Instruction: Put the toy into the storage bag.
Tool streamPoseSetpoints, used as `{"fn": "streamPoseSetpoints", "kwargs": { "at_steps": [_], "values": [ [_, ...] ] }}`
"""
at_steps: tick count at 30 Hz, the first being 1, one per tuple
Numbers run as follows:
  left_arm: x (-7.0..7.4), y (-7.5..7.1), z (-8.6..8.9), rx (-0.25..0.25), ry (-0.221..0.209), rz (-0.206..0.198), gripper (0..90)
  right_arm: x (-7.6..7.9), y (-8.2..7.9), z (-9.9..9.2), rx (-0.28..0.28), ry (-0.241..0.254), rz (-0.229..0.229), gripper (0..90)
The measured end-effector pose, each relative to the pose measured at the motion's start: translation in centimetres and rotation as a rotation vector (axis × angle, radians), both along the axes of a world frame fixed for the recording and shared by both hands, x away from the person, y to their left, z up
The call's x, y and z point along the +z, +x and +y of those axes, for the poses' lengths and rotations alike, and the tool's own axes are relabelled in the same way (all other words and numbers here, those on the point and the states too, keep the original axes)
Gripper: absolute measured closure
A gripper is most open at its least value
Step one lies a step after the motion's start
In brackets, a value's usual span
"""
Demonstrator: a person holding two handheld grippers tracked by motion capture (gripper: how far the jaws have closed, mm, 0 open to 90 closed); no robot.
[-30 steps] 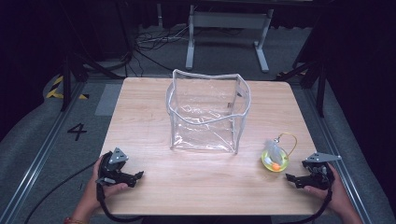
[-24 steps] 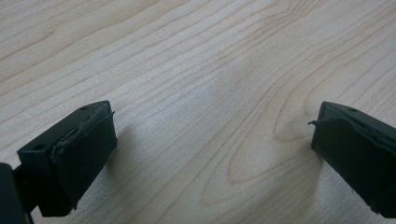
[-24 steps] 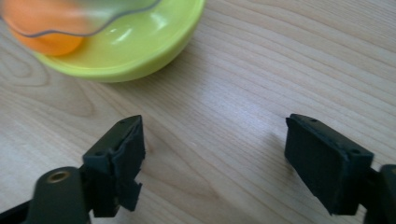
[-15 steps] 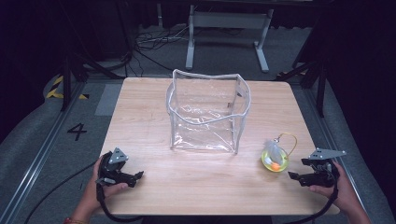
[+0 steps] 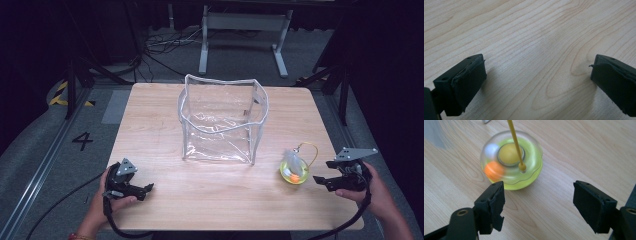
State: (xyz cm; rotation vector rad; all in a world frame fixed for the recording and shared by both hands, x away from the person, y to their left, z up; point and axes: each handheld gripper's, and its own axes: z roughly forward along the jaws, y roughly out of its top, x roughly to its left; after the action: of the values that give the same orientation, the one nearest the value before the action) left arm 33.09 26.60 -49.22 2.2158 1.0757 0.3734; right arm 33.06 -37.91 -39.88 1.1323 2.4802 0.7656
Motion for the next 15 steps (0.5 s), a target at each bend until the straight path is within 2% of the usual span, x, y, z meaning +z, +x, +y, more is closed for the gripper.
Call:
{"fn": "streamPoseSetpoints", "kwargs": {
  "at_steps": [5,11,13,15],
  "values": [
    [0.0,0.0,0.0,-0.001,0.000,-0.001,0.4,1.4,0.6,0.6,0.011,-0.021,0.005,28.1],
    [0.0,0.0,0.0,0.000,0.000,0.002,0.4,1.9,1.3,1.7,0.036,-0.034,0.026,32.6],
    [0.0,0.0,0.0,-0.001,0.000,-0.001,0.4,2.3,1.5,2.1,0.035,-0.053,0.028,33.3],
    [0.0,0.0,0.0,-0.001,0.000,-0.001,0.4,3.0,1.8,2.3,0.032,-0.042,0.032,35.2]
  ]
}}
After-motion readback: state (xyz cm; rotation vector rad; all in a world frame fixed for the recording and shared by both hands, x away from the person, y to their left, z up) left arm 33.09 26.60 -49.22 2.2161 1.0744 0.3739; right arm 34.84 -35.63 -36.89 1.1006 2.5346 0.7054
